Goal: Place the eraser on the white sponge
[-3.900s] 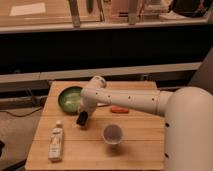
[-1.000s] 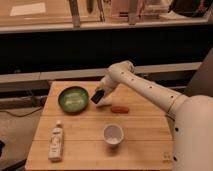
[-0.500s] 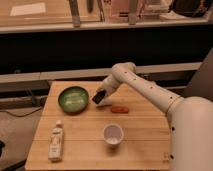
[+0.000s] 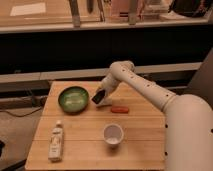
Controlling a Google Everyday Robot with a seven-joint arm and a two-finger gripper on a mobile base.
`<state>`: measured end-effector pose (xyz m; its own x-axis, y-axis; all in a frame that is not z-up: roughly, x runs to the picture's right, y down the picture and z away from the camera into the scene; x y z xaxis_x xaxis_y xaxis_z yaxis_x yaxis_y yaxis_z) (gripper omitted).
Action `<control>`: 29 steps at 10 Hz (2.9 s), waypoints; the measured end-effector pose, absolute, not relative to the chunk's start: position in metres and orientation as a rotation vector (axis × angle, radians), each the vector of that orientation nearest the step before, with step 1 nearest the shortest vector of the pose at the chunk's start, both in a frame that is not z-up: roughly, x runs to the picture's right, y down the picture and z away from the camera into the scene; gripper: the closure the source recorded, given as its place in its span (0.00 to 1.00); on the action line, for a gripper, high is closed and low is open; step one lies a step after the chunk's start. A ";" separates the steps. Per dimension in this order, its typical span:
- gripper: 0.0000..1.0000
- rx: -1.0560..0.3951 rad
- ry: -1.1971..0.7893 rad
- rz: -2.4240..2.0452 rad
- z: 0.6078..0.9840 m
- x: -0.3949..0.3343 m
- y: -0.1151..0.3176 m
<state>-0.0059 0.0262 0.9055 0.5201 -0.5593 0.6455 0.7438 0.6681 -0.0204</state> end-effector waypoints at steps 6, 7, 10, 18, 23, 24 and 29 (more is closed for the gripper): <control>1.00 -0.375 -0.668 -0.790 0.916 -0.010 0.029; 1.00 -0.389 -0.671 -0.791 0.917 -0.011 0.030; 1.00 -0.415 -0.674 -0.790 0.922 -0.010 0.030; 0.44 -0.456 -0.687 -0.790 0.928 -0.014 0.034; 0.20 -0.478 -0.667 -0.794 0.929 -0.015 0.033; 0.20 -0.483 -0.660 -0.796 0.928 -0.015 0.033; 0.20 -0.497 -0.630 -0.800 0.926 -0.014 0.032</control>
<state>-0.0144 0.0322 0.9257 0.5345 -0.4993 0.6820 0.7802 0.6018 -0.1709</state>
